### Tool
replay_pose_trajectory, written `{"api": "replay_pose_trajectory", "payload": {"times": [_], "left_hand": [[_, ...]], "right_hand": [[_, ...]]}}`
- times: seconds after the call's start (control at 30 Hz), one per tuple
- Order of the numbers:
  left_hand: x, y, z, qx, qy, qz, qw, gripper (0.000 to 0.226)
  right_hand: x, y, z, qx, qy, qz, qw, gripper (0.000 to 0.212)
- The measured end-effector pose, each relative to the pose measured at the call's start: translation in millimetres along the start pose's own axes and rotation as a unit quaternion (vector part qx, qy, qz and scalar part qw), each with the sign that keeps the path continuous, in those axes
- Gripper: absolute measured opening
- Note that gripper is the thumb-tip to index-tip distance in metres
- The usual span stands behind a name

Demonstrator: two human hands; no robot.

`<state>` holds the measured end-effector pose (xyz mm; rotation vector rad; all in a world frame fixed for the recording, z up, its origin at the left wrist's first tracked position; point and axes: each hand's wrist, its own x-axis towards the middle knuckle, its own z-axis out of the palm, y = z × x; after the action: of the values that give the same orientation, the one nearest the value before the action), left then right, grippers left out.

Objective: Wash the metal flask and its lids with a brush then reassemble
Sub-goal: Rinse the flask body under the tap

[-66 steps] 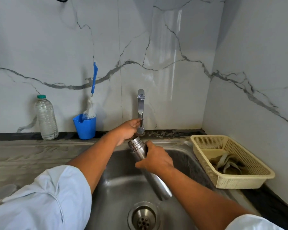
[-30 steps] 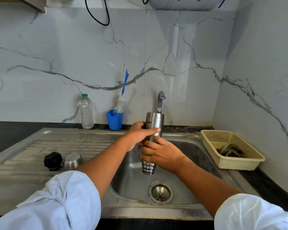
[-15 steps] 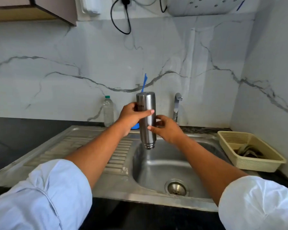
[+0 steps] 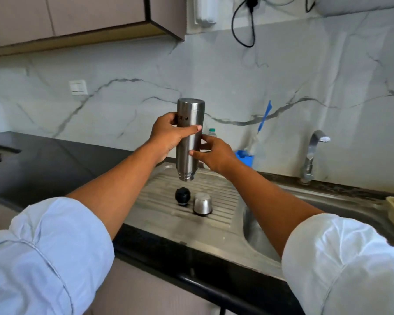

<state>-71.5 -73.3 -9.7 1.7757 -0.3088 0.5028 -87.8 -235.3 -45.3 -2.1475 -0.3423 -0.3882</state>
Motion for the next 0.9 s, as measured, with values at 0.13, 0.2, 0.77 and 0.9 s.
{"api": "replay_pose_trajectory", "payload": {"times": [0.13, 0.2, 0.77, 0.9], "left_hand": [[-9, -37, -27, 0.038, 0.039, -0.029, 0.998, 0.053], [-15, -56, -36, 0.046, 0.057, -0.052, 0.996, 0.051], [-54, -100, -55, 0.048, 0.082, -0.105, 0.990, 0.049], [-61, -95, -54, 0.068, 0.077, -0.096, 0.990, 0.049]], "right_hand": [[0, 7, 34, -0.083, -0.042, 0.022, 0.995, 0.066], [-1, 13, 45, -0.138, -0.058, 0.014, 0.989, 0.061], [-5, 42, 71, -0.279, -0.098, 0.039, 0.954, 0.059], [-5, 43, 70, -0.286, -0.096, 0.047, 0.952, 0.059]]}}
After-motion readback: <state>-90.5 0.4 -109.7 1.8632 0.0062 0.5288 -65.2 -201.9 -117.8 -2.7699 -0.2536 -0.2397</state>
